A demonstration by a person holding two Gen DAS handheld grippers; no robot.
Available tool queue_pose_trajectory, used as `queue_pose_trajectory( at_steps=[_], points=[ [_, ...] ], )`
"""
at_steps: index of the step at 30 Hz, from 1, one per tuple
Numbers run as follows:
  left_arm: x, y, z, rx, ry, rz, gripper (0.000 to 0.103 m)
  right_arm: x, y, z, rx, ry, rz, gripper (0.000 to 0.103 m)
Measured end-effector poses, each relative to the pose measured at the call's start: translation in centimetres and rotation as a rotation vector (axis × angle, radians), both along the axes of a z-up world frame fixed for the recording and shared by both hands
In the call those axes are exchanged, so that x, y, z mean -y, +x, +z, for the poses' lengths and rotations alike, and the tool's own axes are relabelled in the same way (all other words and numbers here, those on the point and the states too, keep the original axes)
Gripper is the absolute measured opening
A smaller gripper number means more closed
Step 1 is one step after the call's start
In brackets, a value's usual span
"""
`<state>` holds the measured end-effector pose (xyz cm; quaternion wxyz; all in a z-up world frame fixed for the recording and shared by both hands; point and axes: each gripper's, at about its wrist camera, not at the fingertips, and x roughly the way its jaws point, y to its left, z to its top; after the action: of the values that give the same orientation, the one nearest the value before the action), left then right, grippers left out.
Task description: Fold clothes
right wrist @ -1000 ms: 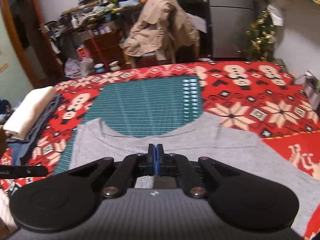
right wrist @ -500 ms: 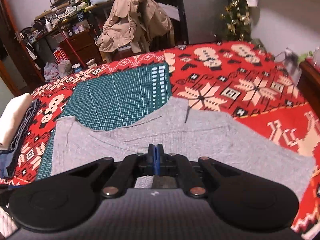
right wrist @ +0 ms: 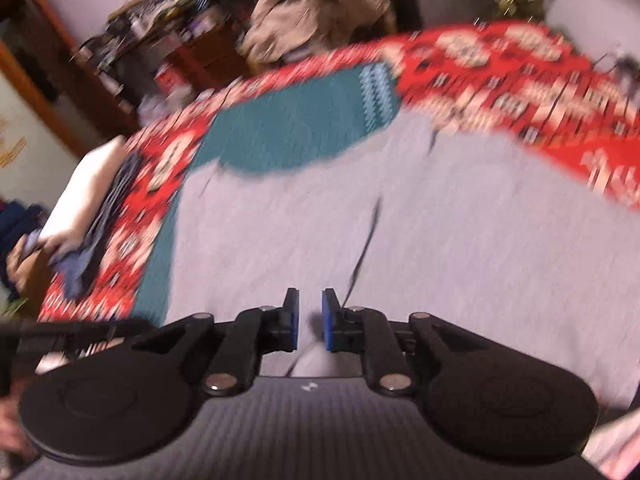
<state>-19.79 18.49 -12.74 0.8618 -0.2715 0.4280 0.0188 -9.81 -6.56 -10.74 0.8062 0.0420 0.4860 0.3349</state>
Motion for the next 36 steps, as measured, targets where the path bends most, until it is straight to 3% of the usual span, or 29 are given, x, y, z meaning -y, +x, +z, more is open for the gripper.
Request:
queue_pose_trajectory(
  at_steps=[5, 10, 21, 24, 25, 26, 28, 30, 36],
  points=[
    [0.7, -0.1, -0.4, -0.018, 0.017, -0.014, 0.022, -0.3, -2.4, -1.4, -0.058, -0.007, 0.005, 0.016],
    [0.9, -0.1, -0.7, -0.021, 0.022, -0.016, 0.022, -1.5, -3.3, -1.6, -0.033, -0.02, 0.015, 0.017],
    [1.0, 0.2, -1.0, -0.027, 0.025, -0.019, 0.022, -4.0, -3.4, -1.5, -0.021, -0.078, 0.035, 0.03],
    [1.0, 0.2, -1.1, -0.027, 0.026, -0.019, 0.022, -4.7, -4.3, -1.4, 0.041, -0.131, 0.067, 0.027],
    [1.1, 0.2, -1.1, -0.028, 0.031, -0.017, 0.022, -5.0, -4.6, -1.4, 0.065, -0.155, 0.081, 0.013],
    [1.1, 0.2, -1.0, -0.029, 0.035, -0.016, 0.022, -5.1, -4.8, -1.3, 0.082, -0.178, 0.094, 0.011],
    [1.3, 0.3, -1.0, -0.031, 0.048, -0.012, 0.008, -5.0, -5.0, -1.0, 0.099, -0.204, 0.128, 0.01],
    [1.4, 0.4, -1.0, -0.031, 0.061, -0.011, 0.001, -4.8, -5.3, -0.4, 0.137, -0.235, 0.162, 0.01],
    [2.0, 0.6, -1.4, -0.062, 0.114, -0.018, 0.0, -5.1, -6.3, 1.2, 0.316, -0.415, 0.374, 0.01]
  ],
)
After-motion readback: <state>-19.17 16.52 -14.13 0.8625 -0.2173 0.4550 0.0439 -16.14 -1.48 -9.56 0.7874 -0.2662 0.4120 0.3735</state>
